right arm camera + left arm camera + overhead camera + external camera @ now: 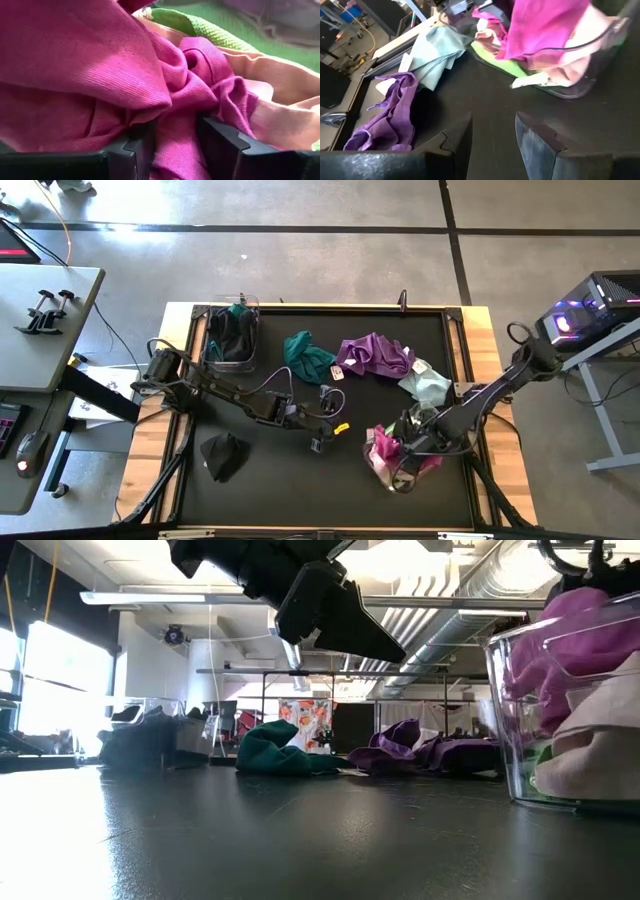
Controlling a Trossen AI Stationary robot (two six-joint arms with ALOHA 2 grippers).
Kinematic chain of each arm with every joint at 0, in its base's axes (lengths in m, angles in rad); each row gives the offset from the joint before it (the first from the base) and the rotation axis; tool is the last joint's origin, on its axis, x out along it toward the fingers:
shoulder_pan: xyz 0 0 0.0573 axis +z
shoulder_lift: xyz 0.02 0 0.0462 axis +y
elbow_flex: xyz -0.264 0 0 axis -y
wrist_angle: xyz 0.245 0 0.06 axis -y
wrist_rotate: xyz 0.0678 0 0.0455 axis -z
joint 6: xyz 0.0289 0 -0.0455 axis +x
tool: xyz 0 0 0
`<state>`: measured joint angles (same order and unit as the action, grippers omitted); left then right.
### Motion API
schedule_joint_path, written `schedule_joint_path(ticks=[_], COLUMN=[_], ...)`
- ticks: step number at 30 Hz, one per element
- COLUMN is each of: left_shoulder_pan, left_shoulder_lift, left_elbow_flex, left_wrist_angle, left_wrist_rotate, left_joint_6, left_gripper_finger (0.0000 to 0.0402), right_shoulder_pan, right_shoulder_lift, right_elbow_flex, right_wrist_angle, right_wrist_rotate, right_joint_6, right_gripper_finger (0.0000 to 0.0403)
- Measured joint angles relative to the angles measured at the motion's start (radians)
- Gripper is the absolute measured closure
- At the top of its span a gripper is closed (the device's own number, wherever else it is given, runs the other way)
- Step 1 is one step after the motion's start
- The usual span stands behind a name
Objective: Sort towels by color in basket
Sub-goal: Put the pink towel into the bottom transparent bin
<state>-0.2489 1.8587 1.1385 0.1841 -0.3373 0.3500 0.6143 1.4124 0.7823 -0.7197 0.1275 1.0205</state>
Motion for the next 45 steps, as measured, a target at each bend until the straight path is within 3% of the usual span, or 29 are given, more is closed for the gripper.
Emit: schedule_joint_path(ticks=[6,11,13,16,23,26,32,38,41,45], left_shoulder_pan=[0.0,0.0,0.0,0.0,0.0,0.0,0.0,0.0,0.001,0.001], left_shoulder_lift=[0.0,0.0,0.0,0.0,0.0,0.0,0.0,0.0,0.0,0.0], left_elbow_flex=[0.0,0.0,0.0,0.0,0.0,0.0,0.0,0.0,0.0,0.0], left_wrist_angle=[0.0,-0.005,-0.003,-0.003,0.001,0.0,-0.004,-0.001,-0.001,-0.002], left_wrist_rotate=[0.001,0.001,0.001,0.001,0.001,0.001,0.002,0.002,0.002,0.002], left_joint_6=[0.001,-0.007,-0.007,-0.008,-0.008,-0.008,-0.007,-0.007,-0.007,-0.007], left_gripper_finger=[0.0266,0.0266,0.0266,0.0266,0.0266,0.0266,0.0266,0.0266,0.0266,0.0266], right_shoulder_pan=[-0.021,0.012,0.044,0.075,0.023,0.005,0.015,0.025,0.013,0.005], right_shoulder_lift=[0.001,0.0,-0.001,-0.001,0.0,0.0,0.0,-0.001,-0.002,0.001], right_elbow_flex=[0.204,0.432,0.484,0.506,0.339,0.253,0.076,-0.128,-0.128,-0.001], right_wrist_angle=[-0.258,-0.546,-0.574,-0.447,0.027,0.037,0.026,0.25,0.262,0.146], right_wrist_rotate=[0.003,0.038,0.126,0.241,0.215,0.194,0.152,0.115,0.109,0.1], right_joint_6=[-0.049,0.078,0.101,0.03,-0.192,-0.143,0.103,0.209,0.171,0.077], right_gripper_finger=[0.0259,0.0259,0.0259,0.0259,0.0259,0.0259,0.0259,0.0259,0.0259,0.0259])
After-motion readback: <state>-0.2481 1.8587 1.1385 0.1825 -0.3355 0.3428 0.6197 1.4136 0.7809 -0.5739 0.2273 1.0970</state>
